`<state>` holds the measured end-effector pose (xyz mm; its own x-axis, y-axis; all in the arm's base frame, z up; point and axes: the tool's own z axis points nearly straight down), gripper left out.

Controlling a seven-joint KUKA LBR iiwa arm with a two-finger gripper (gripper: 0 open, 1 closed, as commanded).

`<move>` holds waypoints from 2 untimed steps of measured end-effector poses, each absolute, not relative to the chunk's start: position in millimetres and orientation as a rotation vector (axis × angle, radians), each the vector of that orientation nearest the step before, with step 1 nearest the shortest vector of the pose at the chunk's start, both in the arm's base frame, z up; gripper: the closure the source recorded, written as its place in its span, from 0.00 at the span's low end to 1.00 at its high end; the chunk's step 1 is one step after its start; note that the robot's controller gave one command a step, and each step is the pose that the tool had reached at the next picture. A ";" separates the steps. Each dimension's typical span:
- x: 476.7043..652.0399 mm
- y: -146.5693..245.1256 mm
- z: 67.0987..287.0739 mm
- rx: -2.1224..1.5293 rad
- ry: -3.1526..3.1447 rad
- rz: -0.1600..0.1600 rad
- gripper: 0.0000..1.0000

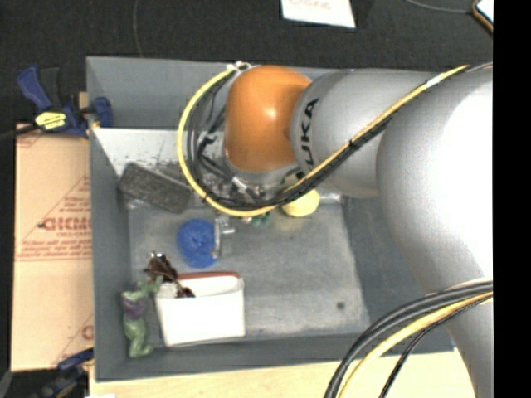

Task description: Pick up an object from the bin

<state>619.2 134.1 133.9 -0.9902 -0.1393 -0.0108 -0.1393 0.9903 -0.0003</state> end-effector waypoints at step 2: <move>616.5 115.8 74.7 -0.240 3.108 0.006 1.00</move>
Offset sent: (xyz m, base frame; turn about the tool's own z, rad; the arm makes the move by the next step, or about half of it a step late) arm -0.0060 -0.0198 -0.0639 -0.0148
